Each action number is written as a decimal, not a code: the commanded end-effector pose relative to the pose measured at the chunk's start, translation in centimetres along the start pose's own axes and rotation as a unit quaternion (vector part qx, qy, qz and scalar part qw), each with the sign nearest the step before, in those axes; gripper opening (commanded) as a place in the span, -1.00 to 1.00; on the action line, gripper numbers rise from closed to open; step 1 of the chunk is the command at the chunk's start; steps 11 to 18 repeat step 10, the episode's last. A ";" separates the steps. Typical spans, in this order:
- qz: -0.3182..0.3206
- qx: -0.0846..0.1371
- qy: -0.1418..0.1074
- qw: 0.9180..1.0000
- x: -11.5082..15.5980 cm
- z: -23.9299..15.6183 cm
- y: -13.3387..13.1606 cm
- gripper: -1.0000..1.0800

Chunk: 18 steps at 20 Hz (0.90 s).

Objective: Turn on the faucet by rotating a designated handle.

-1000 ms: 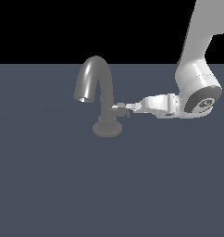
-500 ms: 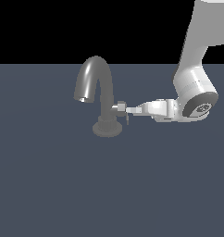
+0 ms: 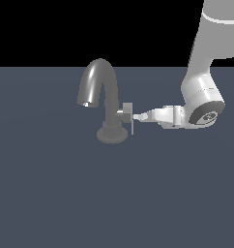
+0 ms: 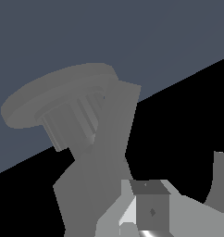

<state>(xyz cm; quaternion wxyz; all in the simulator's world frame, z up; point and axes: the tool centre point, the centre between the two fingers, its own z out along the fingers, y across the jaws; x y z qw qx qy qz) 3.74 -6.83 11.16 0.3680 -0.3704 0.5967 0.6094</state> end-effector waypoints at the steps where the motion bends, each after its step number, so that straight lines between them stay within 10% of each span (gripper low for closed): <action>1: 0.029 0.011 0.001 1.000 4.4 0.7 -1.8 -1.00; 18: 0.042 0.012 0.001 0.999 6.6 0.7 -3.6 -1.00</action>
